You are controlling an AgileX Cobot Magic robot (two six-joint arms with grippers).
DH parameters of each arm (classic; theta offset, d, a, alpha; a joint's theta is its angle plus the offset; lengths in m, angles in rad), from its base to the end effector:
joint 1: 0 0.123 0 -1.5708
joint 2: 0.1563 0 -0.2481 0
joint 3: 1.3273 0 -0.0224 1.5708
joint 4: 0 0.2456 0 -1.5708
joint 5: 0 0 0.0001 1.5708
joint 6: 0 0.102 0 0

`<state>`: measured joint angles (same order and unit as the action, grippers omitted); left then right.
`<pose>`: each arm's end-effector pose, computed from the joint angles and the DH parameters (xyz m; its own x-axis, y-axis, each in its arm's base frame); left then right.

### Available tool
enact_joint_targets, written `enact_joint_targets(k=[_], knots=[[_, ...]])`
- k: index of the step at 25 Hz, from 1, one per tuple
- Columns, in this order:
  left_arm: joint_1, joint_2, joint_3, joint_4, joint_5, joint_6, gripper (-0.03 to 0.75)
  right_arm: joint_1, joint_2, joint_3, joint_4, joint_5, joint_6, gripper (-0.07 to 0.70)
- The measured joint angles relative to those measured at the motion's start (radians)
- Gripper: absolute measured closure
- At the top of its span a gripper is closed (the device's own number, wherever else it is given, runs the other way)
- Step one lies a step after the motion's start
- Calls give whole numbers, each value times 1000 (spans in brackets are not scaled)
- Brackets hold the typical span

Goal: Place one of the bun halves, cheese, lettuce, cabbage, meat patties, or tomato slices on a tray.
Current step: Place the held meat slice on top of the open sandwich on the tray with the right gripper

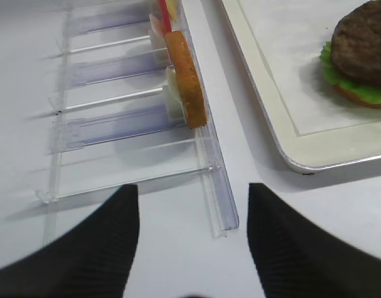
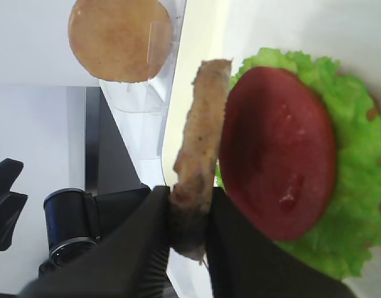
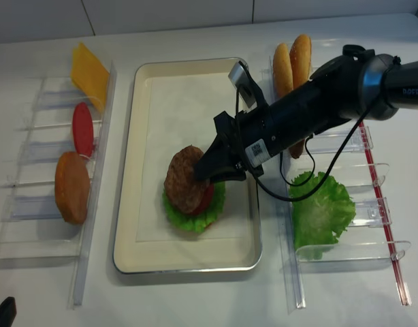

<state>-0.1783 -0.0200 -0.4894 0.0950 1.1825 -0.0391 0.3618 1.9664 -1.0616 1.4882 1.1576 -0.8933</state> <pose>0.0306 0.0036 0.2571 -0.5432 0.0948 -0.8342 0.1030 0.9936 0.0459 0.2820 0.2063 0.1353 -0.9772 -0.1704 -0.1265 -0.1765 0.3219 0.9302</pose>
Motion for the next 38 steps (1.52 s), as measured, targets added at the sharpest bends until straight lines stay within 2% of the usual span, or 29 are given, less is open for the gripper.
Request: enact_joint_targets(k=[5,7,14,19,26,38], knots=[[0,0,0,0,0,0,331,-2,0,0,-14,0,-10,468],[0,0,0,0,0,0,331,-2,0,0,-16,0,-21,435],[0,0,0,0,0,0,331,-2,0,0,-20,0,-59,141],[0,0,0,0,0,0,331,-2,0,0,-20,0,-78,22],[0,0,0,0,0,0,331,-2,-22,0,-78,-8,-82,0],[0,0,0,0,0,0,331,-39,-153,-6,-290,-139,-39,0]])
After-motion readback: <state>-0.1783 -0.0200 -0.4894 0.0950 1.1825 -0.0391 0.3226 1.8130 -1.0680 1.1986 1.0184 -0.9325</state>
